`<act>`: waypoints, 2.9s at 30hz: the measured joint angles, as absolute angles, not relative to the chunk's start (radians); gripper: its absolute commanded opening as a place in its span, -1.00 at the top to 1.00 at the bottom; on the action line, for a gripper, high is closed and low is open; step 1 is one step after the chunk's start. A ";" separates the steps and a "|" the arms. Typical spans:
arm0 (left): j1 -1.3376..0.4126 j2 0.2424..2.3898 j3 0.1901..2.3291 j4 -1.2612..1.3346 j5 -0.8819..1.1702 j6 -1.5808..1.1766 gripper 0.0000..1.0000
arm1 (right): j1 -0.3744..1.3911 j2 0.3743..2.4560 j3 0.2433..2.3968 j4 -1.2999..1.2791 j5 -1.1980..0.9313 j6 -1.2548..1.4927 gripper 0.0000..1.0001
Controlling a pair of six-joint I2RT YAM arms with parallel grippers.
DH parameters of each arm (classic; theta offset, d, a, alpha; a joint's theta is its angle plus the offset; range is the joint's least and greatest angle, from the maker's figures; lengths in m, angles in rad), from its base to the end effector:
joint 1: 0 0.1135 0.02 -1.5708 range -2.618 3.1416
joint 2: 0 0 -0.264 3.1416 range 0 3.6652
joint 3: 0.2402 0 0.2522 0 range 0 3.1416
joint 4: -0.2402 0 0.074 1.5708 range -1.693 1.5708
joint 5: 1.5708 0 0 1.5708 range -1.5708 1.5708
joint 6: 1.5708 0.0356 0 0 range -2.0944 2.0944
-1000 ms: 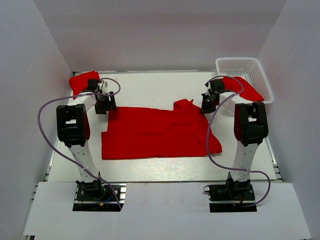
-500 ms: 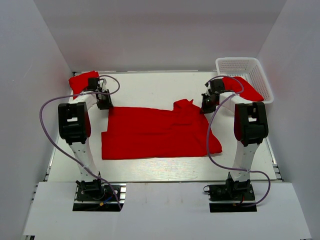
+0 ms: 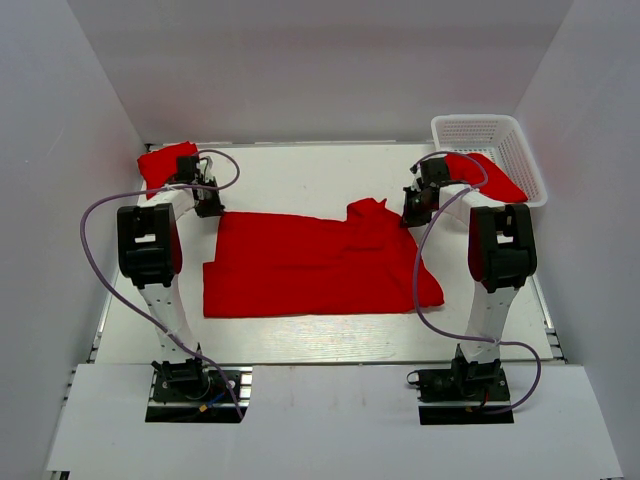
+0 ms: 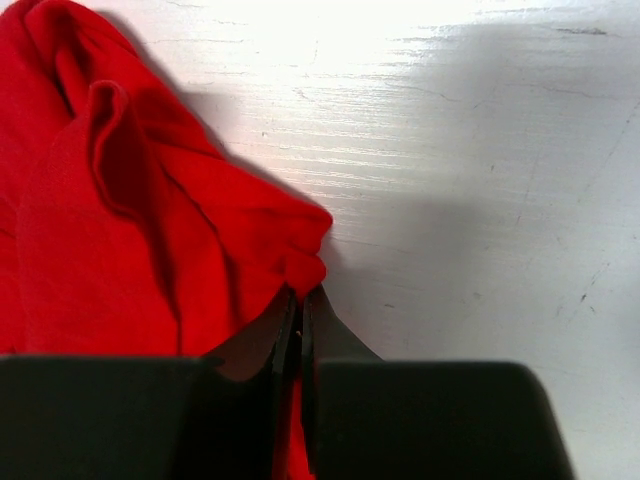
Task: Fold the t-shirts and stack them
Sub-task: Grap the side of the flattened tshirt furthest away from the robot with both arms, then fold the other side of the tshirt into a rectangle
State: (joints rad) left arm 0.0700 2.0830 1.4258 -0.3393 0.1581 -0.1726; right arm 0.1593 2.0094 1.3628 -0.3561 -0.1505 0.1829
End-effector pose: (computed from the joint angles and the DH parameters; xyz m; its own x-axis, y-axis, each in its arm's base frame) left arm 0.4386 0.0251 0.1498 -0.8279 -0.2281 -0.5125 -0.1278 0.9663 -0.2235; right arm 0.4163 0.0723 0.1608 -0.8614 0.0438 -0.5061 -0.0812 0.9716 0.2221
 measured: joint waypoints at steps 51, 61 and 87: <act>0.068 1.411 1.132 -0.419 0.195 -0.052 1.00 | 0.159 1.262 0.865 -0.179 -0.151 0.124 1.00; 0.068 1.253 0.949 -0.520 0.148 -0.106 1.00 | 0.159 1.166 0.687 -0.220 -0.157 0.151 1.00; 0.068 1.213 0.781 -0.706 0.016 -0.331 -0.40 | 0.158 1.232 0.633 -0.322 -0.081 0.253 -0.36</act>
State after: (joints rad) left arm 0.0681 1.2129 0.7815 -0.7059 0.0162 -0.3305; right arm 0.1577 1.2320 0.6334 -0.3218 -0.0807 0.2535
